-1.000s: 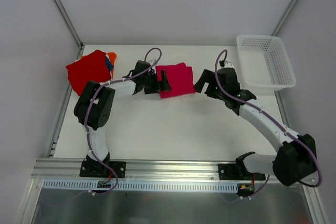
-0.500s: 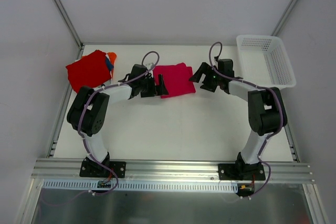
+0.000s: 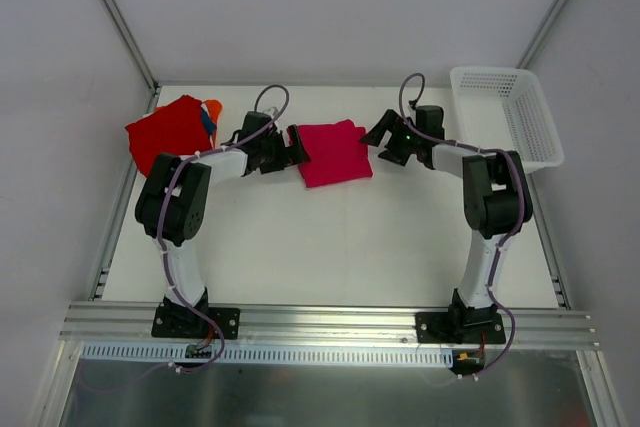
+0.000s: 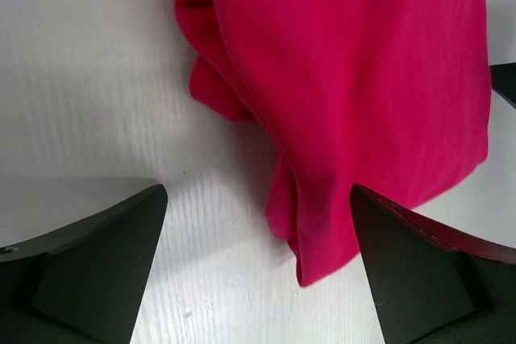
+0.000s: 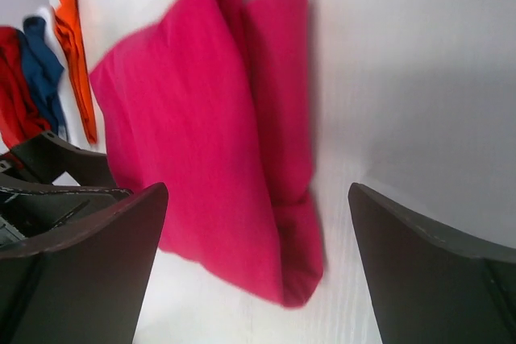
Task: Fold and stack the t-shirts
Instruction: Fold the long partially folded tshirt into a neat square, then put the neatly folded tshirt into the corner of the board with both arms
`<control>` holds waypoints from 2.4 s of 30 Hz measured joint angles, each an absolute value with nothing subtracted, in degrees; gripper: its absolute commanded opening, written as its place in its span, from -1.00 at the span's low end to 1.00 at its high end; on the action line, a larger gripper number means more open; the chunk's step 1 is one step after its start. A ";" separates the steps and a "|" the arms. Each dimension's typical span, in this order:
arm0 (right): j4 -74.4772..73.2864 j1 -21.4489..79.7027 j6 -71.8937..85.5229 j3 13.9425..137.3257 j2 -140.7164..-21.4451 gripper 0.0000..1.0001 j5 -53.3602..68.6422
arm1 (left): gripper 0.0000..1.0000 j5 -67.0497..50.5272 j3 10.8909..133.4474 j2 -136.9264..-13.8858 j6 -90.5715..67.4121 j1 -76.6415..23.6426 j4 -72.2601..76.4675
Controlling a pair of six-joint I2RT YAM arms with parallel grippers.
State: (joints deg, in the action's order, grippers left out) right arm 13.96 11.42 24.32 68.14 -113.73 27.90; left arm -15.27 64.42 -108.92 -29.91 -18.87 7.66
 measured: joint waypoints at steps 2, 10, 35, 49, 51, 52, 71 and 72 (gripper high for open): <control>14.26 10.66 24.86 70.76 -115.57 0.99 28.18 | 0.98 -14.70 66.11 -110.37 -30.72 -18.20 8.08; 16.16 9.06 27.79 78.48 -122.61 0.99 29.61 | 0.98 -14.76 74.04 -117.23 -34.06 -17.04 10.87; 25.50 12.88 35.16 79.96 -129.67 -0.99 31.94 | -0.07 -23.24 76.99 -126.02 -47.37 -16.78 25.19; 29.47 13.47 38.00 78.08 -130.69 -0.99 32.82 | -1.00 -24.69 77.95 -127.63 -47.20 -16.84 23.05; 29.56 14.17 38.19 78.08 -130.67 -0.99 32.73 | -1.00 -24.77 78.11 -127.63 -47.11 -16.84 22.68; 29.52 14.74 38.33 78.15 -130.67 -0.99 32.53 | -1.00 -24.86 78.15 -127.61 -47.09 -16.84 22.57; 18.24 25.74 36.99 87.57 -121.84 -0.99 30.83 | -1.00 -21.69 69.04 -108.77 -40.82 -16.64 12.78; 17.54 26.13 36.97 88.62 -121.84 -0.99 30.83 | -1.00 -21.37 68.45 -107.31 -40.47 -16.49 12.21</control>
State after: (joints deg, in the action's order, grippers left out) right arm 17.54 26.13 36.97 88.62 -121.84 30.83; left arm -21.37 68.45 -107.31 -40.47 -16.49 12.21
